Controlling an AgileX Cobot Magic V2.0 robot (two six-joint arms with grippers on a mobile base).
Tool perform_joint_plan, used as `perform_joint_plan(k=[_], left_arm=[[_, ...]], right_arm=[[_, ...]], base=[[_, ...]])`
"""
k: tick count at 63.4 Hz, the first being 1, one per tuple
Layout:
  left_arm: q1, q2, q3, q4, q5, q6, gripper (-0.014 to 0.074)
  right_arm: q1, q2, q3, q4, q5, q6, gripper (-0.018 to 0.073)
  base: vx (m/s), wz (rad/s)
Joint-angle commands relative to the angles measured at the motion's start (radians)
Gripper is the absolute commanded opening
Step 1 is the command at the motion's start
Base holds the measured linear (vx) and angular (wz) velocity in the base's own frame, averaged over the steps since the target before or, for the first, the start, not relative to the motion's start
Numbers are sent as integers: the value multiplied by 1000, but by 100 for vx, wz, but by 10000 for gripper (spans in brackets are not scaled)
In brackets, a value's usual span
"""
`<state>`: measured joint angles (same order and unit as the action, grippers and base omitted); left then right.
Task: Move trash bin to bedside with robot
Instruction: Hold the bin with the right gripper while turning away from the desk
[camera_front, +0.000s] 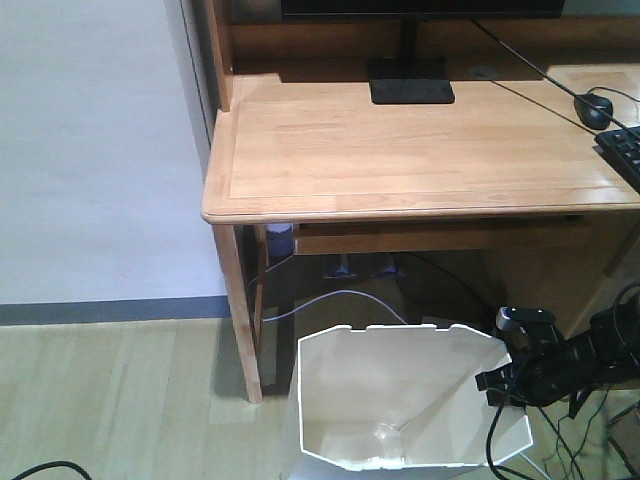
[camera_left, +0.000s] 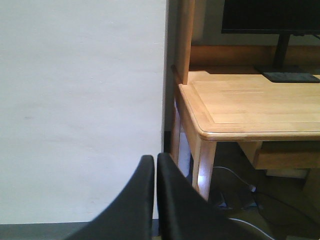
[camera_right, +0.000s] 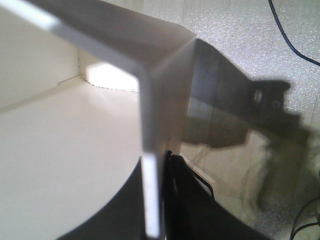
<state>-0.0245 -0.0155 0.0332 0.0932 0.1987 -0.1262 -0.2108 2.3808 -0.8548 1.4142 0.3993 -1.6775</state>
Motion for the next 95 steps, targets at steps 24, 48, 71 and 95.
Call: perform_joint_plan(k=[24,48,71,95], left_arm=[[-1,-13,26,0,-81,-2,-6],[-1,-13,26,0,-81,-2,-6],[-1,-13,26,0,-81,-2,-6],[-1,-13,26,0,-81,-2,-6]], right_arm=[[-4,-66,-6,25,203,8,-7],[-4,-66,-6,25,203,8,-7],[-4,-66,-6,25,203,8,-7],[-4,-66,-6,25,203,8,-7]], base=[[-4,18],[-7,62],[-5,63],[4,51]])
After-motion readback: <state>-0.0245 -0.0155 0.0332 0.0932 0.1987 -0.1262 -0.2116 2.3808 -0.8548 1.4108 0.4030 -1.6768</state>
